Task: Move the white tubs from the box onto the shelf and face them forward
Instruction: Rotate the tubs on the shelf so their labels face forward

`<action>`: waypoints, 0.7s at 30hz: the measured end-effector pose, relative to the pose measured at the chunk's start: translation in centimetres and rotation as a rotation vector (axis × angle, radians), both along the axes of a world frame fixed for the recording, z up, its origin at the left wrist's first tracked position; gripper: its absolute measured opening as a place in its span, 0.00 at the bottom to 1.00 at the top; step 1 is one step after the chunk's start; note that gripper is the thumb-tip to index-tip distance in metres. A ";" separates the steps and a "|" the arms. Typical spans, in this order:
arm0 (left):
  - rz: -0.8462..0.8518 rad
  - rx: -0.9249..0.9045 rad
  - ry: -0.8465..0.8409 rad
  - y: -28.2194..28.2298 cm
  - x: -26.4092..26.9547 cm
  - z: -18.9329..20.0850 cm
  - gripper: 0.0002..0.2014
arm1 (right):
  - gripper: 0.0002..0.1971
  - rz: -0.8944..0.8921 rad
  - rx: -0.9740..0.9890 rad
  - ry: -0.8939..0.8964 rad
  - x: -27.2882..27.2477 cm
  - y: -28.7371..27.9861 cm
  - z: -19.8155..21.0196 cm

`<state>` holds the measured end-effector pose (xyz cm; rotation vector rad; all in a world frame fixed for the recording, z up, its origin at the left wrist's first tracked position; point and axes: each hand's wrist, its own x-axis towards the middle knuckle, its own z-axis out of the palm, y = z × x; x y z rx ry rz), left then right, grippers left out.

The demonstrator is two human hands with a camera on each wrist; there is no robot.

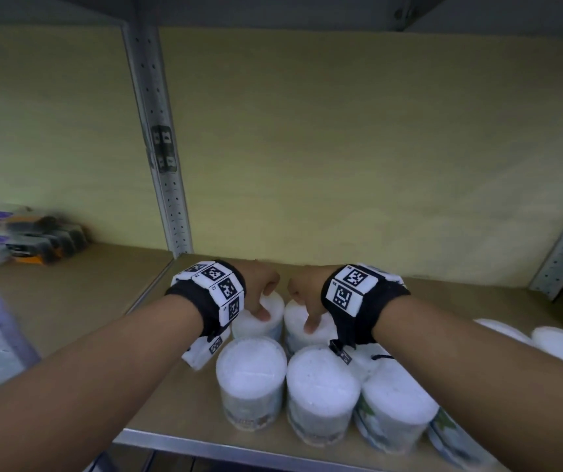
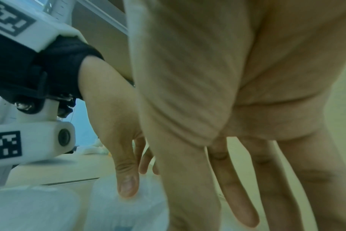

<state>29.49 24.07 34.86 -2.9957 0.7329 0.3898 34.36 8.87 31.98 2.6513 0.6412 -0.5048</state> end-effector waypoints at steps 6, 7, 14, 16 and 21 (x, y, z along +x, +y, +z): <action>0.062 -0.014 -0.018 0.0 -1.9 -0.5 0.22 | 0.28 -0.064 0.076 0.023 -2.1 -0.9 0.3; 0.074 -0.021 -0.023 0.0 -2.2 -0.5 0.21 | 0.31 -0.077 0.115 0.021 -1.6 -1.4 -0.4; 0.107 -0.064 -0.042 0.0 -3.3 -0.6 0.20 | 0.25 -0.079 0.211 0.064 -6.0 -1.6 2.3; 0.127 -0.082 -0.033 0.0 -3.5 -0.6 0.21 | 0.26 -0.089 0.242 0.063 -6.6 -1.6 2.5; 0.165 -0.093 -0.028 -0.2 -4.1 0.3 0.21 | 0.24 -0.078 0.300 -0.003 -7.9 -2.3 2.6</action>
